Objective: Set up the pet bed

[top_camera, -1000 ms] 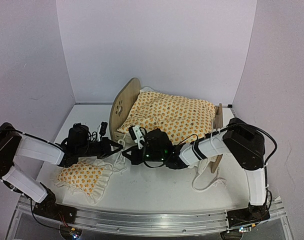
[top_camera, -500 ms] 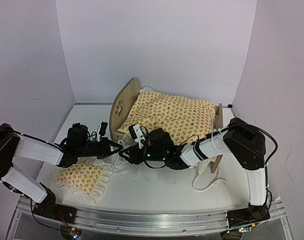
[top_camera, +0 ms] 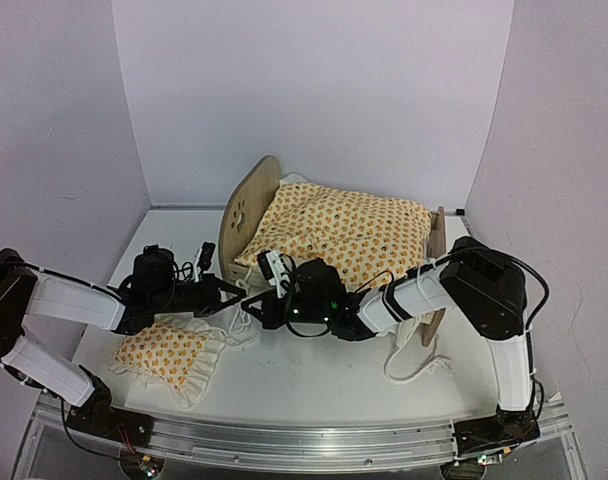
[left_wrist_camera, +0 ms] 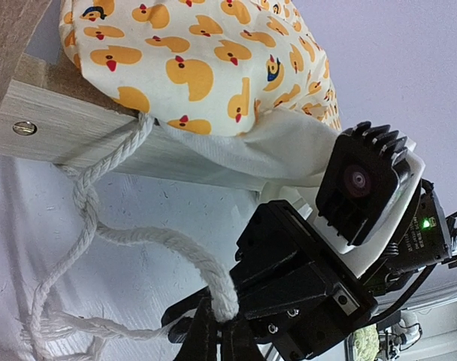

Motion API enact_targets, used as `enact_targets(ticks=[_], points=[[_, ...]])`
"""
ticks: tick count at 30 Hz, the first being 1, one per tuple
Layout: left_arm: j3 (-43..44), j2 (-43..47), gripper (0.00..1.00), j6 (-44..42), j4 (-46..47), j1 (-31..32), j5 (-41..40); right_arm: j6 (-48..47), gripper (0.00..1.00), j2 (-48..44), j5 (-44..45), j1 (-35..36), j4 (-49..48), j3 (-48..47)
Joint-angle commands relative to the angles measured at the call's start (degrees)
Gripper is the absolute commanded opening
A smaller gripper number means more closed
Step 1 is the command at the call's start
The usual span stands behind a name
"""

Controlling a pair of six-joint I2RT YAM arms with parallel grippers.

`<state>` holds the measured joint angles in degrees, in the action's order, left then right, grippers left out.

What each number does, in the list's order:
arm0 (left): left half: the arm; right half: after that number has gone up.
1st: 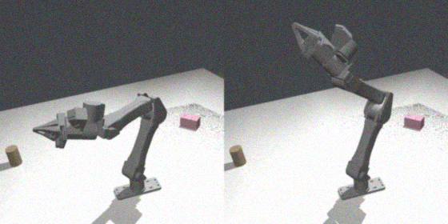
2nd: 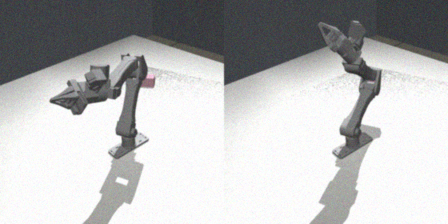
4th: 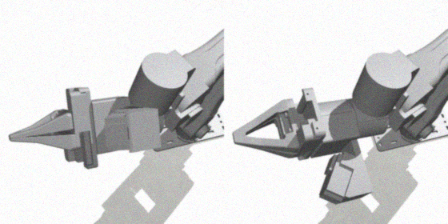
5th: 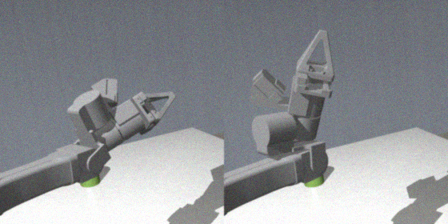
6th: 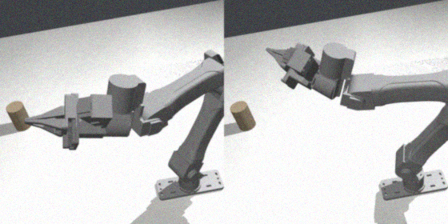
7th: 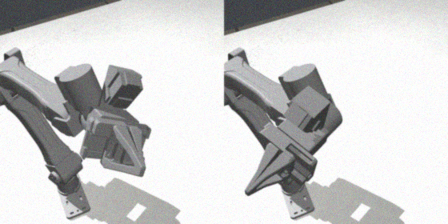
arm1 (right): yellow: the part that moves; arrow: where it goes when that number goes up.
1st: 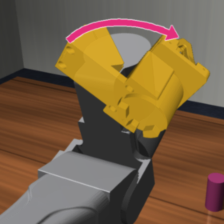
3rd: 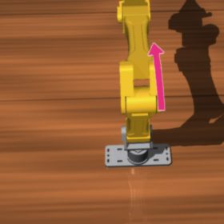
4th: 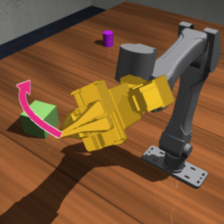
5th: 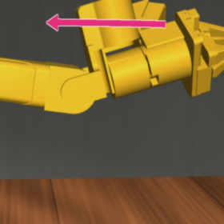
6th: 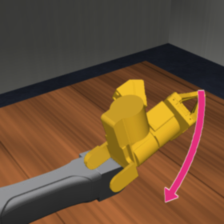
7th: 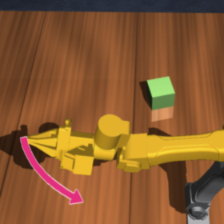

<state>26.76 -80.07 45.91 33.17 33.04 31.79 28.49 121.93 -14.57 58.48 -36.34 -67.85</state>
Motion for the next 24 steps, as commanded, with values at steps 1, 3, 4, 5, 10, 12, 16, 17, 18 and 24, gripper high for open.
enact_targets(ticks=[1,3,4,5,10,12,16,17,18,24], points=[[-0.17,0.88,0.00,-0.86,2.76,-0.34,-0.40,1.47,0.00,-4.30,2.34,-0.29,-3.77,1.62],[-0.12,0.90,0.10,-1.37,2.22,-0.42,-1.02,1.48,0.00,-5.72,4.87,-0.26,1.17,1.42],[-0.29,1.26,0.21,-1.68,1.98,-0.37,-1.76,0.82,0.00,-6.45,5.04,-0.27,2.97,1.41],[-0.56,1.91,0.33,-2.27,1.75,-0.42,-3.10,0.05,0.00,-7.17,5.82,-0.23,5.34,1.30],[0.80,3.97,0.53,-8.51,-2.19,-0.28,-7.62,-3.46,0.00,-8.94,8.31,-0.29,16.03,-0.44],[2.24,3.96,0.59,-10.39,-3.78,0.10,-9.55,-3.98,0.00,-9.62,8.81,-0.28,19.07,-0.91],[6.51,2.78,0.50,-16.33,-8.64,2.65,-16.37,-3.47,0.00,-9.71,8.84,-0.38,22.13,-1.66],[7.63,2.34,0.49,-18.11,-10.49,3.65,-19.26,-3.06,0.00,-9.74,8.96,-0.35,22.58,-1.89],[8.54,1.72,0.49,-19.57,-11.87,4.33,-21.52,-2.72,0.00,-9.89,9.21,-0.36,22.88,-1.92],[13.02,-3.06,0.46,-23.64,-13.74,7.04,-27.19,-2.66,0.00,-10.40,9.86,-0.39,23.00,-2.27]])
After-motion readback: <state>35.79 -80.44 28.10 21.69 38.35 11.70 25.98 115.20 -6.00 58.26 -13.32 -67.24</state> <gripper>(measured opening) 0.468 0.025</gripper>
